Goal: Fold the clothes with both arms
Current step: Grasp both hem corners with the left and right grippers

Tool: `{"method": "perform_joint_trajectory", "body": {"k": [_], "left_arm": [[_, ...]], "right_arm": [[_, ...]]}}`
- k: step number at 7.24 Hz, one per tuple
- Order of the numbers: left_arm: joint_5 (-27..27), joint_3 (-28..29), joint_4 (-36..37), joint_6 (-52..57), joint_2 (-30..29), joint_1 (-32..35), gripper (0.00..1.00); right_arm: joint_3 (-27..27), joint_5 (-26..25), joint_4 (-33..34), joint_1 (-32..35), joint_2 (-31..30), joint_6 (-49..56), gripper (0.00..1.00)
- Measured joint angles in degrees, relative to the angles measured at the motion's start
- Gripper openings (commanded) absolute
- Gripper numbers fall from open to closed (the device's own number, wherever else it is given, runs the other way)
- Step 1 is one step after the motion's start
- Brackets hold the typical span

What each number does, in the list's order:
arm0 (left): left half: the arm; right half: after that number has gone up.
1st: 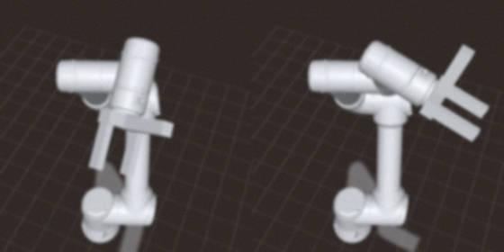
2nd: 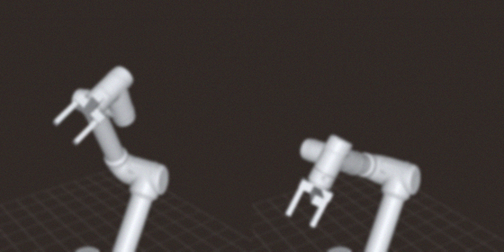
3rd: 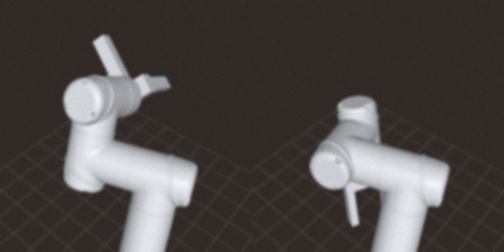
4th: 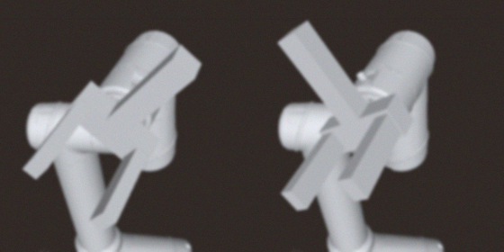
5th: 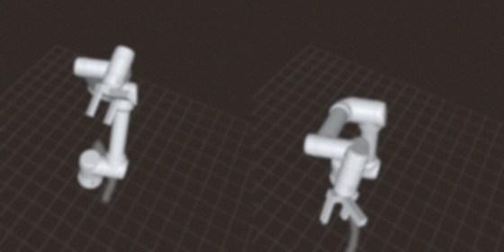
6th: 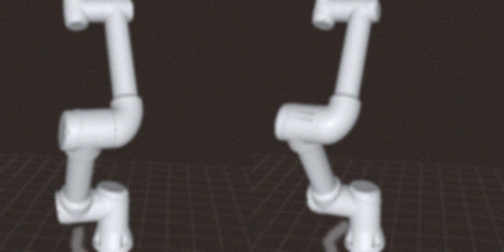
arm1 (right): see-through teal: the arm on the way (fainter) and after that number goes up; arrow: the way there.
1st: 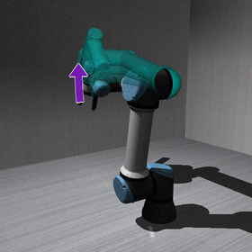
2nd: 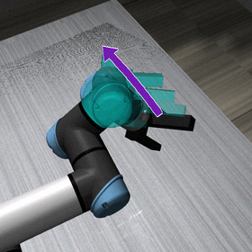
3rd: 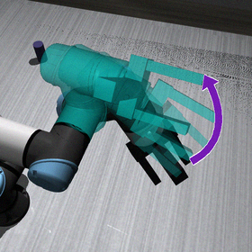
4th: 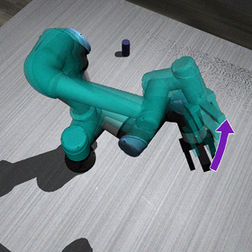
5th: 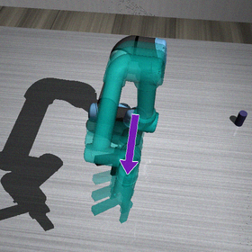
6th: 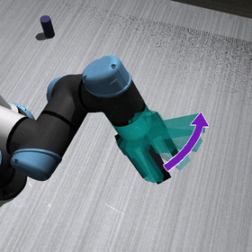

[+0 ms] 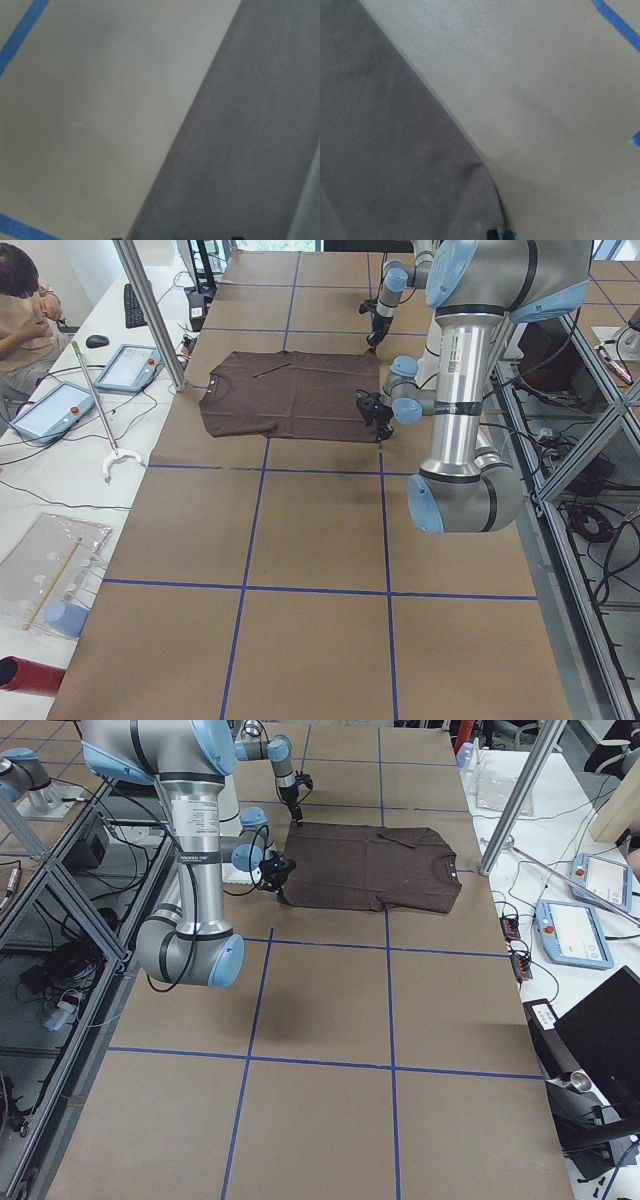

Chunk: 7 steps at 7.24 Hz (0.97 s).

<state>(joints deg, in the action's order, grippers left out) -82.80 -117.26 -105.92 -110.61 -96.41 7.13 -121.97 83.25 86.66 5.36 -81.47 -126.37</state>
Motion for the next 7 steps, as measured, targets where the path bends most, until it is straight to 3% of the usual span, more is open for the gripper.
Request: {"method": "perform_joint_trajectory", "body": {"k": [1, 2, 3, 4, 5, 7], "left_arm": [[-0.03, 0.15, 0.2, -0.38, 0.19, -0.06, 0.74], [-0.16, 0.37, 0.39, -0.68, 0.28, -0.11, 0.65], [-0.55, 0.48, 0.48, -0.96, 0.31, -0.13, 0.41], [-1.06, 0.44, 0.52, -1.41, 0.34, -0.12, 0.08], [-1.5, 0.38, 0.67, -1.85, 0.34, -0.11, 0.0], [-2.86, -0.08, 1.37, -2.11, 0.18, -0.1, 0.0]], "right_arm": [[0.02, -0.01, 0.0, 0.0, 0.01, -0.01, 0.0], [0.01, -0.01, 0.0, 0.0, 0.04, -0.01, 0.0], [-0.01, -0.02, 0.0, 0.0, 0.07, -0.02, 0.0], [-0.01, 0.0, 0.0, 0.0, 0.08, -0.02, 0.0], [0.0, 0.02, 0.0, 0.0, 0.07, -0.02, 0.0], [-0.05, 0.01, 0.0, 0.07, -0.01, -0.02, 0.0]]}}
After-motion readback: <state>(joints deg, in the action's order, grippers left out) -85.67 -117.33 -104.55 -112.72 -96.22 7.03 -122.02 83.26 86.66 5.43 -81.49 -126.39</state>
